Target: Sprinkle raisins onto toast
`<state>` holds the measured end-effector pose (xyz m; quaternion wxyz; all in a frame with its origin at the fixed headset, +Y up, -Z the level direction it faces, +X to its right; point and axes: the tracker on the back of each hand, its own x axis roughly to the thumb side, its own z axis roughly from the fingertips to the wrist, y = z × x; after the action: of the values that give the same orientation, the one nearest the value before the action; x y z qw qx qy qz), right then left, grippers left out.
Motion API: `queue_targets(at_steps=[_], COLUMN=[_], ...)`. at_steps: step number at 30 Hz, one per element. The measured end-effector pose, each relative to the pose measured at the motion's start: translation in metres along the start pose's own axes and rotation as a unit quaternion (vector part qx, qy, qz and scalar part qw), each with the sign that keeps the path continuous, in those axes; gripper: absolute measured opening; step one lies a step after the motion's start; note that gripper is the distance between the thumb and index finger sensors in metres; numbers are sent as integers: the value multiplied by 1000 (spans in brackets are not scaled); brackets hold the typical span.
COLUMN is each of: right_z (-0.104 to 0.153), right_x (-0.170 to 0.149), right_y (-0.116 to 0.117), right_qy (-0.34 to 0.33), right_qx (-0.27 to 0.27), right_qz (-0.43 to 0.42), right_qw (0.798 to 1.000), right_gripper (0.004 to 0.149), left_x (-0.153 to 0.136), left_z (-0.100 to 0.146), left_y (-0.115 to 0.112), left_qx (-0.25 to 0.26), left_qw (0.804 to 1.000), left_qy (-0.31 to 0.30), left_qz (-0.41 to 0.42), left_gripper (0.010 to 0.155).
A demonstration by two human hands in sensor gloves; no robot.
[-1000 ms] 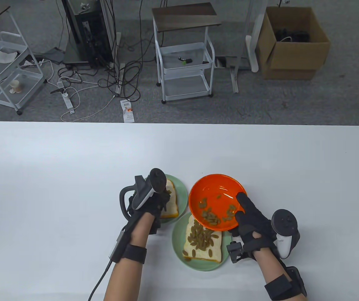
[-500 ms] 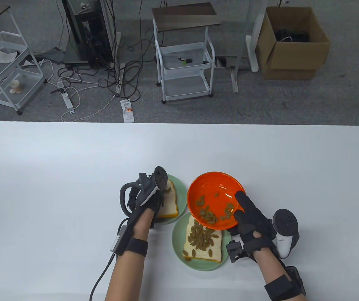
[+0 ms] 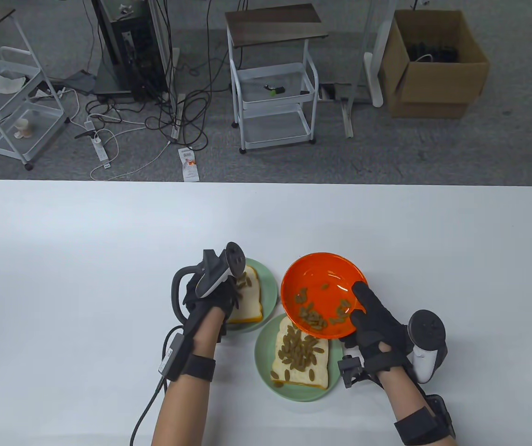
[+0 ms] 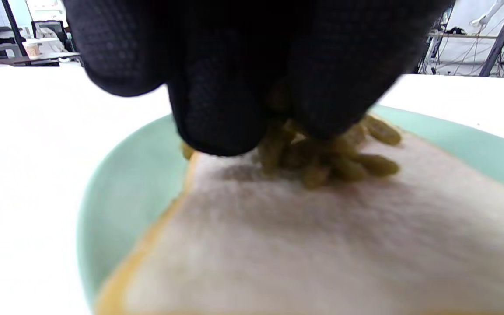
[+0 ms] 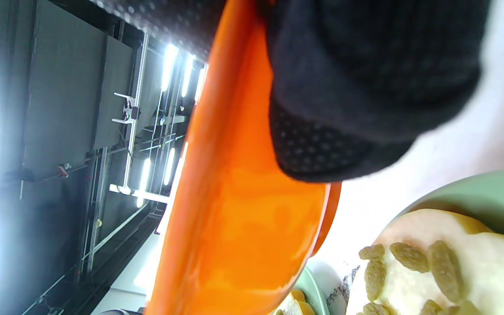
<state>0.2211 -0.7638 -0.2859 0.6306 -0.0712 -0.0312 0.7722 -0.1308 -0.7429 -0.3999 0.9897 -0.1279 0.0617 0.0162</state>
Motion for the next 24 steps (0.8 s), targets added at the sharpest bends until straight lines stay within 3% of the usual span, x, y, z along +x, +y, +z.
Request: queue_targets(at_steps=[3, 6, 9, 15, 20, 24], right_z=[0, 1, 1, 1, 5, 9], right_x=[0, 0, 0, 0, 2, 4], right_y=[0, 1, 1, 1, 6, 11], right_qy=[-2, -4, -7, -19, -23, -31], right_qx=[2, 4, 4, -7, 4, 12], right_qz=[1, 2, 4, 22, 32, 42], right_qw=[1000, 1000, 1000, 1000, 999, 999], right_gripper=[57, 57, 57, 57, 59, 59], left_x=[2, 3, 4, 18, 67, 104], left_z=[1, 5, 11, 39, 93, 115], left_y=[-1, 4, 13, 41, 66, 57], left_qx=[-60, -74, -62, 11, 79, 50], left_qw=[998, 997, 998, 996, 984, 975], left_qy=[-14, -15, -25, -64, -155, -214], left_qz=[4, -6, 19, 67, 45, -17], left_gripper=[45, 42, 44, 53, 71, 75])
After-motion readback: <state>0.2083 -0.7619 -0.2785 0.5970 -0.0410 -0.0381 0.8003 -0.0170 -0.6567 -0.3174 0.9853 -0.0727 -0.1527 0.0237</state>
